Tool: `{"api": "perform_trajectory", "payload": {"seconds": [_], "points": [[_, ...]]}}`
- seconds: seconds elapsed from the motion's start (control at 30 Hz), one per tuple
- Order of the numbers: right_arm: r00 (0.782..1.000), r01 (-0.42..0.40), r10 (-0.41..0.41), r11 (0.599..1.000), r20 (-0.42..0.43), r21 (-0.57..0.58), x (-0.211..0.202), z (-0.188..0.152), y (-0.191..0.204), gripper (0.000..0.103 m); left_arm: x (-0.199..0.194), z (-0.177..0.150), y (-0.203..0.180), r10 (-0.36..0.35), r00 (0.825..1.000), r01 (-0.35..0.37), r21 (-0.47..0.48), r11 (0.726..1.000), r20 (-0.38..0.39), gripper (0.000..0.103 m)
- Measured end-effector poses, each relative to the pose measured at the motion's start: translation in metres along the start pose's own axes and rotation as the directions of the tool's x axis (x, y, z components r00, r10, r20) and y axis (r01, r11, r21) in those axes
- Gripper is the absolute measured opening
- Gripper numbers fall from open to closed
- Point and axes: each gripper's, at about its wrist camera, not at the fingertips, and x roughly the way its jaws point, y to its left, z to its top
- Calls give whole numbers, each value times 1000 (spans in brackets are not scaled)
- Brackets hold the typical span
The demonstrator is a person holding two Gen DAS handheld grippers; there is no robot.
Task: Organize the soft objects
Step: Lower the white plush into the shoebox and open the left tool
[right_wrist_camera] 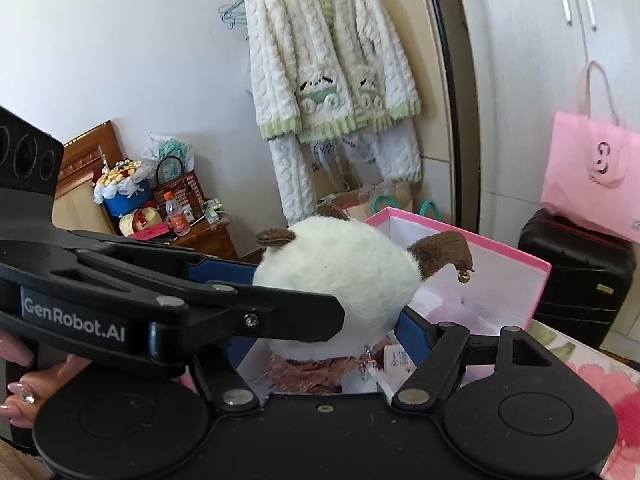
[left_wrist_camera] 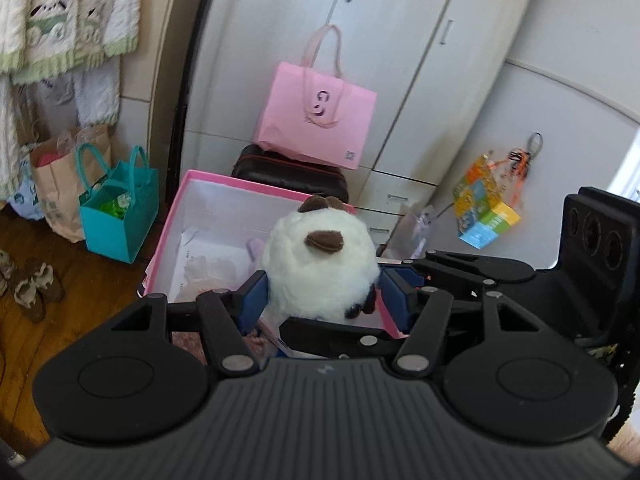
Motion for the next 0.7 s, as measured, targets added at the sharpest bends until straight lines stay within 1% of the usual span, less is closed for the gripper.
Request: {"api": "perform_trajectory", "payload": {"seconds": [0.2, 0.27, 0.4, 0.43, 0.5, 0.53, 0.57, 0.6, 0.67, 0.7], "points": [[998, -41, 40, 999, -58, -20, 33, 9, -21, 77, 27, 8, 17, 41, 999, -42, -33, 999, -32, 59], [996, -48, 47, 999, -76, -10, 42, 11, -27, 77, 34, 10, 21, 67, 997, -69, -46, 997, -39, 59], [993, -56, 56, 998, -100, 1, 60, 12, -33, 77, 42, 11, 27, 90, 994, -93, -61, 994, -56, 60], [993, -52, 51, 999, -103, -4, 62, 12, -34, 77, 41, 10, 28, 98, 994, -101, -63, 993, -49, 62], [996, -13, 10, 1000, -87, -26, 63, 12, -37, 78, 36, 11, 27, 129, 991, -131, -58, 990, -29, 62], [997, 0, -3, 999, -81, -34, 60, 11, -38, 78, 33, 11, 24, 149, 989, -149, -38, 988, -12, 62], [997, 3, -5, 1000, -78, -30, 56, 9, -41, 78, 28, 11, 19, 172, 985, -172, -10, 985, 12, 62], [997, -3, 2, 1000, -75, -20, 50, 8, -45, 78, 23, 11, 15, 180, 983, -180, 13, 984, 40, 62], [998, -24, 24, 1000, -56, 3, 33, 3, -51, 78, 12, 6, 8, 161, 984, -165, 44, 985, 80, 64], [999, -32, 32, 999, -42, 10, 26, 1, -53, 78, 9, 4, 4, 160, 984, -165, 56, 985, 81, 64]]}}
